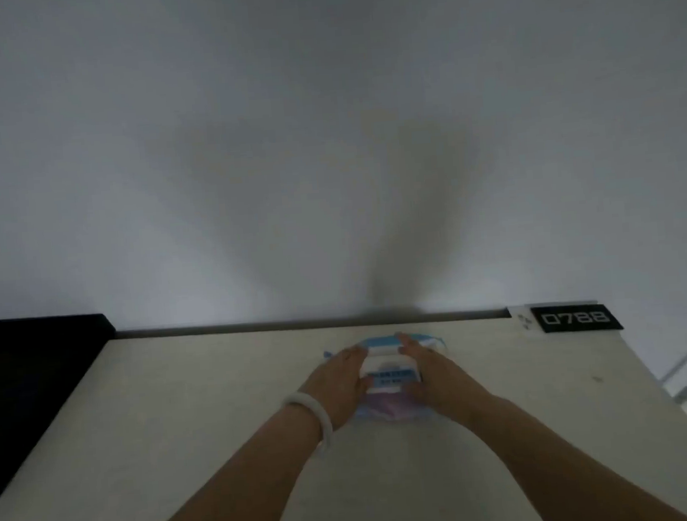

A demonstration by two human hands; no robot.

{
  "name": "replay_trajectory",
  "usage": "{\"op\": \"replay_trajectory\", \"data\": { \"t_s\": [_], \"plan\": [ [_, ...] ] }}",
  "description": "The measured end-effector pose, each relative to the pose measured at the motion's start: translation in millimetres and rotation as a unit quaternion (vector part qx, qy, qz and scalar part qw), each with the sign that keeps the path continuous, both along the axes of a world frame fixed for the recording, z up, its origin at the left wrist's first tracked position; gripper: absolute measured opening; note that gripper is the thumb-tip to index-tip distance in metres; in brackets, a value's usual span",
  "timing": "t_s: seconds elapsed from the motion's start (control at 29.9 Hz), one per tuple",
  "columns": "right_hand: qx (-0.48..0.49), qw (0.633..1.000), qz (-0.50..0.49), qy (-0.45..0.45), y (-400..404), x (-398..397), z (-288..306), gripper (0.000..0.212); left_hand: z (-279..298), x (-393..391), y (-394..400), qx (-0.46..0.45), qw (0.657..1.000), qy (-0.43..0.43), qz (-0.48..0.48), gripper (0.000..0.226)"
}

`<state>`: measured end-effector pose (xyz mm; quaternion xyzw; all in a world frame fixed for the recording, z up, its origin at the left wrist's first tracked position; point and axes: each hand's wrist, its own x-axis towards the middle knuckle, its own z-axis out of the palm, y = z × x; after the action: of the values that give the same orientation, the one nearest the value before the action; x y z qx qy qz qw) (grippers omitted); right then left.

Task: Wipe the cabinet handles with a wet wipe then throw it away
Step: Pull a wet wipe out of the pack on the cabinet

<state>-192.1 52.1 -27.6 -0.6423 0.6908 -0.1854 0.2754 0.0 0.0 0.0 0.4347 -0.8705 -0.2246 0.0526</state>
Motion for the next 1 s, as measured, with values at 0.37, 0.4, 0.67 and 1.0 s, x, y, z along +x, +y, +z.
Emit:
{"op": "replay_trajectory", "data": {
  "t_s": [0.37,0.4,0.67,1.0],
  "plan": [
    [-0.211,0.973,0.022,0.094,-4,12,-49,0.06,-67,-3,-6,-0.029,0.995,0.044,0.08,0.058],
    [-0.217,0.971,0.023,0.102,2,14,-52,0.058,-69,-1,-2,-0.033,0.994,0.055,0.084,0.058],
    [-0.154,0.984,-0.09,-0.006,23,27,-20,0.043,-80,14,46,-0.006,0.978,0.17,0.125,0.076],
    [-0.184,0.968,-0.167,0.045,37,31,-20,0.06,-68,1,57,-0.125,0.977,0.171,0.02,0.033]
  ]
}}
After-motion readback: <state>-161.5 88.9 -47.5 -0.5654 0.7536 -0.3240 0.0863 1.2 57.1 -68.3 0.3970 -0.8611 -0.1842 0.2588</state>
